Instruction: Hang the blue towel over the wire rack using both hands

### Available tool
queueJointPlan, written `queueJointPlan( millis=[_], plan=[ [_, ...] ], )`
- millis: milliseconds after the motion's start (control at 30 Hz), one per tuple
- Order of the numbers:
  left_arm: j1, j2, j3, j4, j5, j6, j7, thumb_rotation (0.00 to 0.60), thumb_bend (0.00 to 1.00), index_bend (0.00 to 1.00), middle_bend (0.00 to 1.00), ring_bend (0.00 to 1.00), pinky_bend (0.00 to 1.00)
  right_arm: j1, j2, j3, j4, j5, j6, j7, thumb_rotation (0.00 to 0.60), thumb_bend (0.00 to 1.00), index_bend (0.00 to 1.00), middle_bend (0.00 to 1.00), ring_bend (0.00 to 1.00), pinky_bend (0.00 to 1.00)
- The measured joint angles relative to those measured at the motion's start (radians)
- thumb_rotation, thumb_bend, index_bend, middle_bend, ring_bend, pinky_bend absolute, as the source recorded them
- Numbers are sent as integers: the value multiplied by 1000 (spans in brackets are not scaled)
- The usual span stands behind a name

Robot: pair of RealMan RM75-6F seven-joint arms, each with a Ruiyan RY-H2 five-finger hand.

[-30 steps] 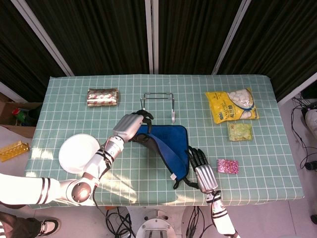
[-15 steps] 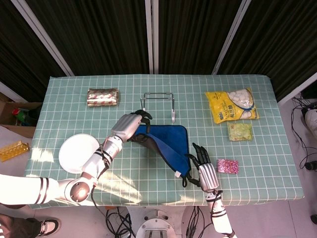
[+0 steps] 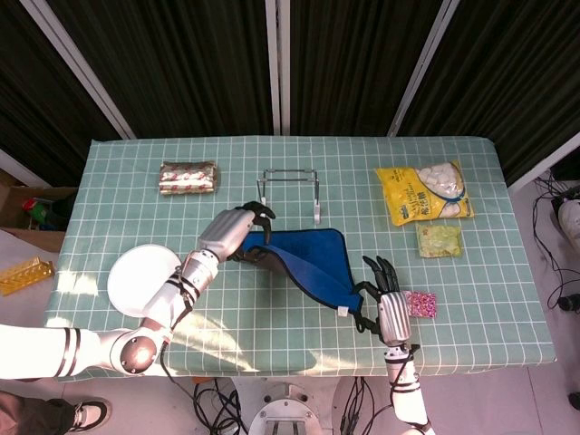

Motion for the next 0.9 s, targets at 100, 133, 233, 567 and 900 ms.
queueJointPlan(
  millis=[100,133,233,567,900],
  plan=[
    [17,7,0,-4,20,5,-24,600,434,723,246,132,235,8,42,24,-71,7,1,-6,600,625,1000,139,0,0],
    [26,9,1,-5,30,6,-37,600,436,723,246,132,235,12,57,32,-96,10,-1,-9,600,627,1000,139,0,0],
    [52,18,3,-4,56,5,-75,600,442,725,246,131,235,25,119,61,-190,27,-21,-26,600,628,1000,139,0,0],
    [117,32,9,28,109,-37,-198,600,457,736,246,132,234,89,342,199,-515,191,-185,-135,600,628,1000,139,0,0],
    [136,18,-30,56,46,-41,-273,600,493,755,253,132,211,231,535,383,-726,538,-416,-345,600,624,1000,104,0,0]
  ],
)
